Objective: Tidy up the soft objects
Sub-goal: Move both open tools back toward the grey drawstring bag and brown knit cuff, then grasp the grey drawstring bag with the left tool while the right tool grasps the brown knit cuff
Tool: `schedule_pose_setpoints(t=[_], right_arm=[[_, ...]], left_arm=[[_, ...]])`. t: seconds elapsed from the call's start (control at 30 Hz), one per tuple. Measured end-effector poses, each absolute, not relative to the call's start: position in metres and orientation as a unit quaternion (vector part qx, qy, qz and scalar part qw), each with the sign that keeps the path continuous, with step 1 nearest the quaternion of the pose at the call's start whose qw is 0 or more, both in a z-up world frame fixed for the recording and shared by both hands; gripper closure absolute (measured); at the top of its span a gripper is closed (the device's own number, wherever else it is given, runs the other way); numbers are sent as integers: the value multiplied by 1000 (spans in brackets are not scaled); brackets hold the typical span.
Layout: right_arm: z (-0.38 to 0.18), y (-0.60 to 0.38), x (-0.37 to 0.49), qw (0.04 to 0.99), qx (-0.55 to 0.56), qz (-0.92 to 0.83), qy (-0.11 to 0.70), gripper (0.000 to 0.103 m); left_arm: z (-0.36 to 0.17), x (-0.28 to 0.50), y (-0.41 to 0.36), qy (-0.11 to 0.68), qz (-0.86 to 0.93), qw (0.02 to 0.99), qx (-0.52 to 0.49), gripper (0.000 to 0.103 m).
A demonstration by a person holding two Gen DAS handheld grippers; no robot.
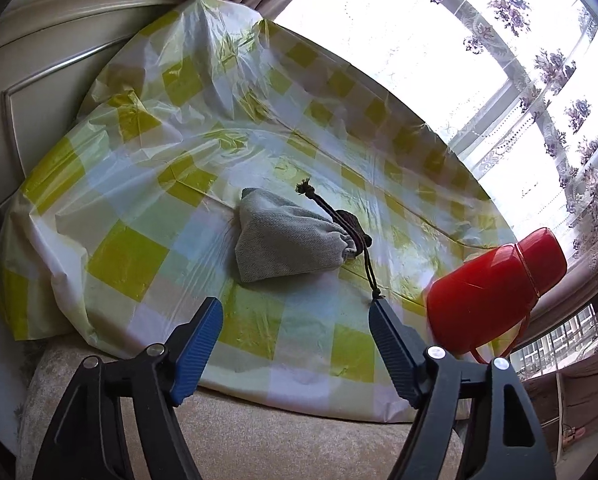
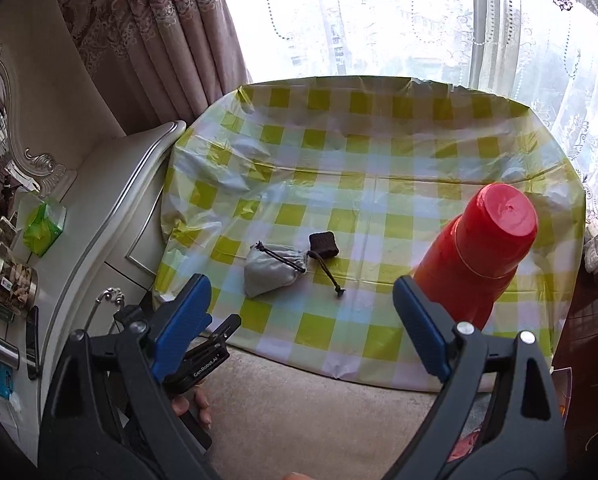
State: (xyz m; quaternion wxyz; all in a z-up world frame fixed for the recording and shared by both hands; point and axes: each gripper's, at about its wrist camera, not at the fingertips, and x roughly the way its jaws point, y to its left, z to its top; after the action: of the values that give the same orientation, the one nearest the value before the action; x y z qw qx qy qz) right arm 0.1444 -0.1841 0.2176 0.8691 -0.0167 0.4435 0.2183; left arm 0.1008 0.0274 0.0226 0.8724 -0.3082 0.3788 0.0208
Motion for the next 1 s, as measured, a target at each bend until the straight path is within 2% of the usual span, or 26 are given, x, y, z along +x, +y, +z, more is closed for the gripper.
schedule_pose_setpoints(t=[0.13, 0.43, 0.7, 1.0], right_arm=[[167, -177, 165, 861, -33, 229, 453, 10], [72, -169, 203, 866, -62, 212, 448, 10], [32, -167, 240, 874, -43, 197, 442, 10], [-3, -148, 280, 865, -33, 195, 461, 11]], left_arm=[[1, 120, 30, 397, 4, 836, -380, 24], [-28, 158, 29, 408, 25, 799, -441, 24], [-47, 183, 48, 384, 57, 759, -523, 24], [-41, 225, 52, 384, 88, 775, -494, 24]])
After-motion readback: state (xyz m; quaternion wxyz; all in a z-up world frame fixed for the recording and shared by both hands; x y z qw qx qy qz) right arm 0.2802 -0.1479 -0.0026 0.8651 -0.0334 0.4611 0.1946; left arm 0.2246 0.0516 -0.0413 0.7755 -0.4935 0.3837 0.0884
